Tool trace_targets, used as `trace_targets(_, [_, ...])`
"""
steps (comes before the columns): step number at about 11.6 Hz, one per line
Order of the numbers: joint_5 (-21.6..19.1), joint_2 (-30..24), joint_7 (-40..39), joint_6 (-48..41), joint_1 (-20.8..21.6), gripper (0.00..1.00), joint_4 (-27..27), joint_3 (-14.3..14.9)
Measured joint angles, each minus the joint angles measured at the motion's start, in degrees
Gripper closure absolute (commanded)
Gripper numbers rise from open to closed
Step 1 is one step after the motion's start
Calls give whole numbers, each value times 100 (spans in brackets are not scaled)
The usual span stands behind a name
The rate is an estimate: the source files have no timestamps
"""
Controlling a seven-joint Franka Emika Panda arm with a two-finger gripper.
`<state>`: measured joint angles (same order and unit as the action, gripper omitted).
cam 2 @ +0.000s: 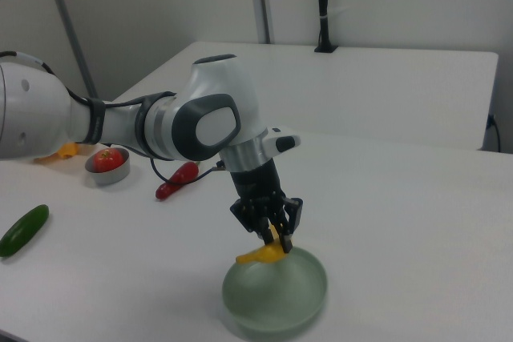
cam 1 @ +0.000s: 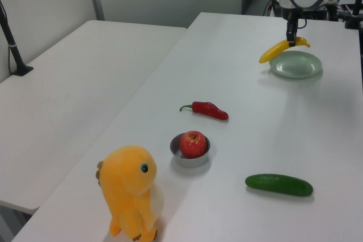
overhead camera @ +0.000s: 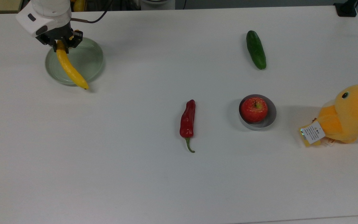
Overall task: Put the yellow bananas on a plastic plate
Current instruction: 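Lower the banana onto the plate and open the gripper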
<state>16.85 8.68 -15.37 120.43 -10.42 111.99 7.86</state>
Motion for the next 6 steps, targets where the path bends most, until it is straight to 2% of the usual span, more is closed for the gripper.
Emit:
trace_targets(1, [0,-27,0,-55,0,0,3,2])
trace_targets(6, [0,-46,0,-71,0,0,13,5])
